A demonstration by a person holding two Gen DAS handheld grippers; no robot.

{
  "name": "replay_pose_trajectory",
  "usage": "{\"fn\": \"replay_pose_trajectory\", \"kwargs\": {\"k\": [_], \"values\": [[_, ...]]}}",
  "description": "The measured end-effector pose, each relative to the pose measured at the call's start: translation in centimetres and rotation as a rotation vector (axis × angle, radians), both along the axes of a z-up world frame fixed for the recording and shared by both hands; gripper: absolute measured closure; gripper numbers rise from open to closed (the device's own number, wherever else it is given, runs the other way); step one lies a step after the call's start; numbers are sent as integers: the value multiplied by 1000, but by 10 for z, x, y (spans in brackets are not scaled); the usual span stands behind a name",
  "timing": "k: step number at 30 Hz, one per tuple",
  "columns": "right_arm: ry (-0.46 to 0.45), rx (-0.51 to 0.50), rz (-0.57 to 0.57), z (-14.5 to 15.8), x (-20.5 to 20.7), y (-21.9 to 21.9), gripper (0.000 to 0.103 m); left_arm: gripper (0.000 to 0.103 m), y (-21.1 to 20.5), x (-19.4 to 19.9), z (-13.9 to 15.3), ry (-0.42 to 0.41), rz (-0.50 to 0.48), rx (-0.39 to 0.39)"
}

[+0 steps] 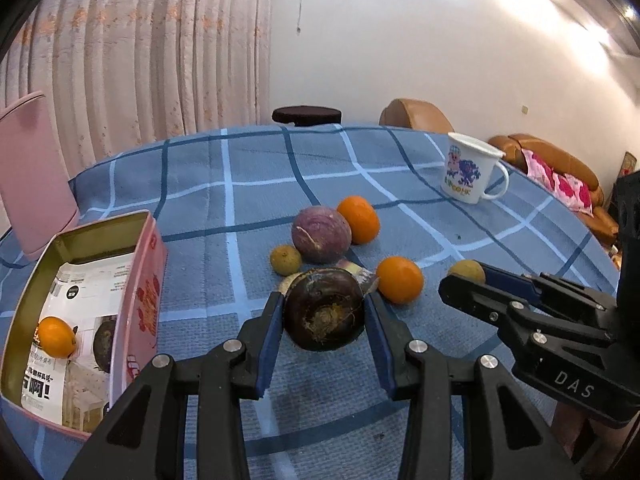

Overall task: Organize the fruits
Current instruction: 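Carry the brown root and lime into the pink tin and release both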

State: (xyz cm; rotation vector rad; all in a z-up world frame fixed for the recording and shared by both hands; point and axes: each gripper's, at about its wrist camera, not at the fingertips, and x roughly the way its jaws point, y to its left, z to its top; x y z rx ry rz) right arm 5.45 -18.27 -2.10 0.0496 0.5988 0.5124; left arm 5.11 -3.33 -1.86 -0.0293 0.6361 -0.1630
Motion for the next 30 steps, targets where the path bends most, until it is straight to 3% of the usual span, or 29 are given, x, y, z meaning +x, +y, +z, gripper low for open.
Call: {"fn": "replay_pose_trajectory", "kwargs": {"k": [10, 30], "values": [[-44, 15, 16, 4, -8, -1, 70, 61, 8, -9, 7, -56, 28, -32], [-148, 31, 33, 13, -25, -2, 70, 61, 0, -36, 20, -225, 69, 43]]}}
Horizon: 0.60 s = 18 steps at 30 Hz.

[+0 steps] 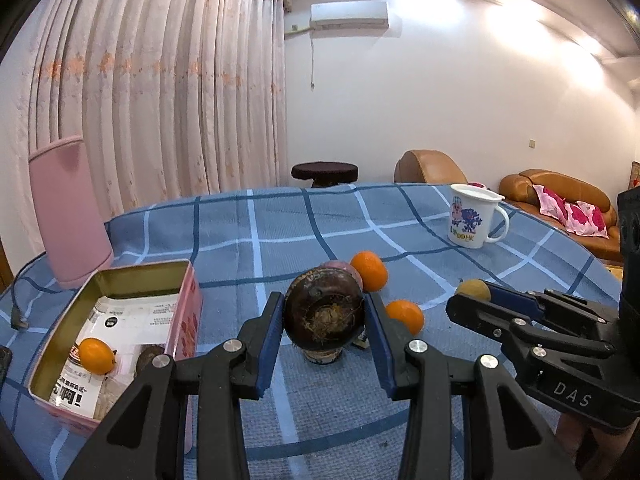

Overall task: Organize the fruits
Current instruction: 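Carry the brown root and lime into the pink tin and release both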

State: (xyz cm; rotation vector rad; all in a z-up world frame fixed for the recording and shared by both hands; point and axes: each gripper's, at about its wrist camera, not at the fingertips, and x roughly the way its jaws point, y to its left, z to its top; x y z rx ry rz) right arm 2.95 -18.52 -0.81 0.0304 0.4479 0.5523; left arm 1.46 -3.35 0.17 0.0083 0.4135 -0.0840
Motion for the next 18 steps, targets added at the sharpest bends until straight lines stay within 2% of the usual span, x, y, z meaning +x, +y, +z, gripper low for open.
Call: {"fn": "replay_pose_trajectory", "kwargs": {"k": [4, 11, 18], "values": [[-6, 1, -2, 0, -1, 0, 70, 61, -1, -3, 1, -17, -3, 9], [-23, -45, -18, 3, -2, 8, 70, 61, 9, -11, 4, -9, -17, -22], [-48, -48, 18, 23, -3, 31, 70, 61, 40, -20, 15, -20, 46, -40]]}}
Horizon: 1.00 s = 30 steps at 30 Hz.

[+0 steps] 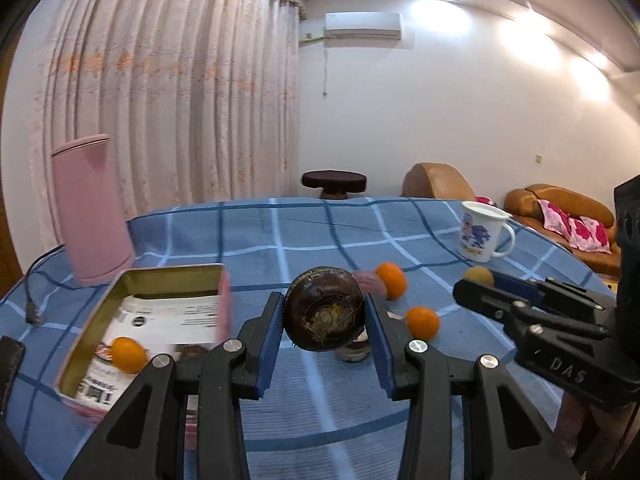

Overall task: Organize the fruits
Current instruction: 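Carry the brown root and lime into the pink tin and release both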

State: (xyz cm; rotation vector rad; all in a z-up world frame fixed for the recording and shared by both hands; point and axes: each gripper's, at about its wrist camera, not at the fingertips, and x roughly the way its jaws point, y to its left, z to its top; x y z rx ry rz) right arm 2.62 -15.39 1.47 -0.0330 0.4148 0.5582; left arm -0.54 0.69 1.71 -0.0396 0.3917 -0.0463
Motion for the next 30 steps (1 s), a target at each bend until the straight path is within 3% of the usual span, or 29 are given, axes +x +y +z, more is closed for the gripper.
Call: {"fn": "replay_pose_trajectory", "kwargs": {"k": [9, 16, 24, 30], "values": [[48, 15, 172, 11, 0, 77, 70, 61, 67, -14, 2, 33, 132, -18], [111, -28, 259, -3, 16, 148, 70, 61, 126, -11, -11, 95, 215, -56], [142, -135, 265, -32, 27, 184, 70, 61, 143, -5, -31, 152, 211, -70], [138, -163, 288, -35, 29, 195, 70, 61, 147, 2, -35, 189, 216, -63]]}}
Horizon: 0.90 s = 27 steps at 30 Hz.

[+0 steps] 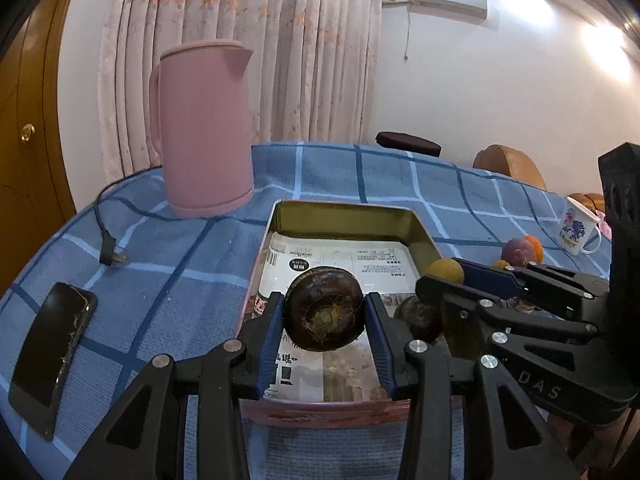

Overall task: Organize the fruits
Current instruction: 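Carry the brown root and lime into the pink tin and release both, then grasp a cut sweet potato slice with the left tool while the right tool grasps an orange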

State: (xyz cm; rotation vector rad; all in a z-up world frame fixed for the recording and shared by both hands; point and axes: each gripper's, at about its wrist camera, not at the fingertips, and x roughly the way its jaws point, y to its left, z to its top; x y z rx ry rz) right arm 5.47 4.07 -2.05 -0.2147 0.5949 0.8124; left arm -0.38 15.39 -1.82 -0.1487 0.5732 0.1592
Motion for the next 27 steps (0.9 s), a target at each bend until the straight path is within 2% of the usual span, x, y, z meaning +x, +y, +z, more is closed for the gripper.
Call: {"fn": "replay_pose_trajectory", "kwargs": {"k": [4, 8, 12, 14, 15, 16, 18, 19, 23, 27], "values": [[3, -29, 16, -3, 0, 10, 69, 60, 0, 1, 0, 13, 17, 15], [37, -13, 30, -4, 5, 8, 67, 60, -1, 1, -1, 20, 43, 29], [53, 23, 33, -3, 8, 0, 55, 60, -1, 0, -2, 24, 58, 19], [44, 45, 33, 0, 6, -6, 43, 60, -3, -2, 0, 26, 61, 33], [26, 45, 14, 1, 5, -10, 29, 58, -4, -4, 2, 25, 70, 46], [7, 52, 0, 3, 2, -15, 21, 55, -5, -6, 4, 21, 75, 49], [-5, 79, -10, 7, 0, -28, 18, 35, -9, -10, 9, 3, 85, 53], [-3, 90, -13, 9, -1, -35, 16, 32, -12, -11, 11, -6, 85, 57], [-73, 78, -63, 19, -11, -65, 13, 29, -38, -10, 21, -37, 28, 76], [-151, 32, -173, 25, -13, -106, 12, 29, -72, -1, 24, -45, -52, 104]]}}
